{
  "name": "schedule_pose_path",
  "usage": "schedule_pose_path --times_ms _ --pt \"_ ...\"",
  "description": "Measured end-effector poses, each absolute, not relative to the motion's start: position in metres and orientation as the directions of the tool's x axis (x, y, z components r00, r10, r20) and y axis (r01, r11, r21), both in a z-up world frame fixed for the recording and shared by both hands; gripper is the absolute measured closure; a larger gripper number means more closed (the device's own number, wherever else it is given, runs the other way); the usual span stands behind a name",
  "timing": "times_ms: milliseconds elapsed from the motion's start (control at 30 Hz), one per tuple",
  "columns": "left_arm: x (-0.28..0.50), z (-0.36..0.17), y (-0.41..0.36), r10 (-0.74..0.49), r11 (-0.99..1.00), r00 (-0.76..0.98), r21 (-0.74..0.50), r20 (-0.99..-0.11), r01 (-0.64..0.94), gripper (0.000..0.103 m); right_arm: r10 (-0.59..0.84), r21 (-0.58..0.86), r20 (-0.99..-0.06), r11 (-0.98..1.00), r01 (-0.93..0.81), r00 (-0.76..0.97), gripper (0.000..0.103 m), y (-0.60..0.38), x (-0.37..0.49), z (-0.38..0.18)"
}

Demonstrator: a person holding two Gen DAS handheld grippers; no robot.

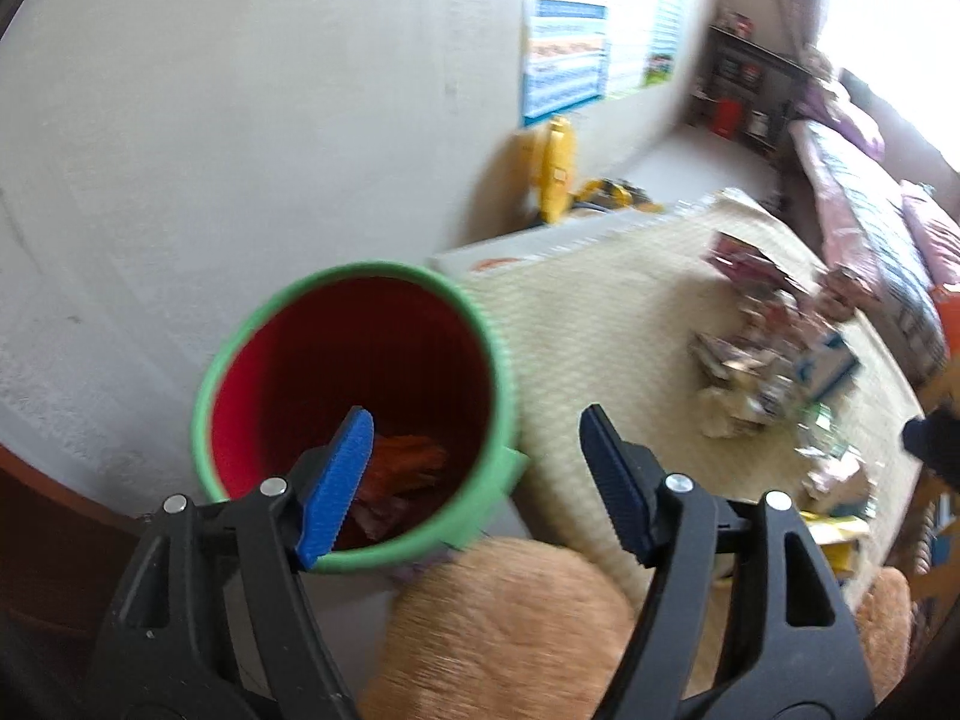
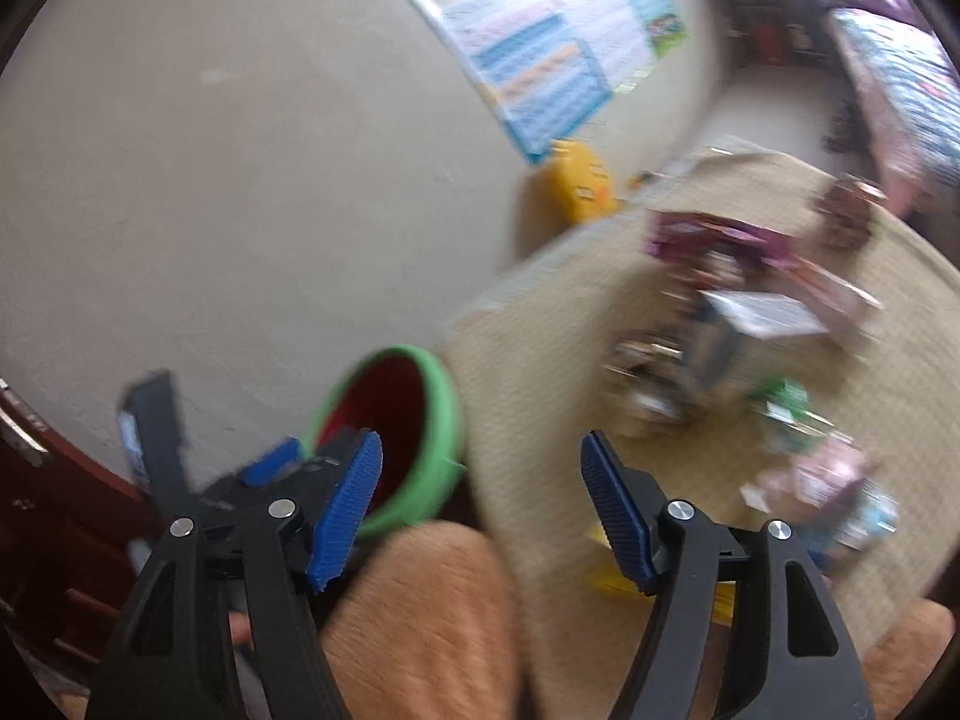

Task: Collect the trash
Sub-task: 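Grasp the yellow box with the right tool while the left tool grasps a brown packet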

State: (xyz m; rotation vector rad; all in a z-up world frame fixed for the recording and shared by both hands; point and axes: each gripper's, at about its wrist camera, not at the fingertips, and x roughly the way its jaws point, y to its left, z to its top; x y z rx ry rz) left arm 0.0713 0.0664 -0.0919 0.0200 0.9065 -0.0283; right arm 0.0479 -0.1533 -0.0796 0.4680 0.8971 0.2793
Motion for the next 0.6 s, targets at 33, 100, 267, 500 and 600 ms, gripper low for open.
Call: schedule_pose_path --times_ms 33,100,267,500,600 --pt "0.069 -0.092 0.058 -0.026 0.999 0.614 0.008 -0.789 0.053 0.033 0.389 0.465 -0.723 0.885 -0.015 0.572 0.035 -0.162 0.044 -0.089" --pt "0.067 -0.094 0.048 -0.035 0.996 0.609 0.019 -0.792 0.082 0.033 0.315 0.365 -0.799 0.931 -0.003 0.513 0.035 -0.170 0.039 -0.107" --pt "0.060 -0.095 0.027 -0.051 0.992 0.599 0.029 -0.799 0.123 0.031 0.119 0.051 -0.905 0.983 -0.174 0.408 0.035 -0.153 0.033 -0.139" --pt "0.062 -0.093 0.026 -0.022 0.993 0.604 0.052 -0.797 0.104 0.029 -0.081 -0.283 -0.907 0.844 -0.456 0.414 0.033 -0.111 0.033 -0.186" --pt "0.067 -0.093 0.028 -0.004 0.995 0.608 0.060 -0.794 0.085 0.028 -0.085 -0.305 -0.903 0.816 -0.491 0.420 0.049 -0.106 0.033 -0.196"
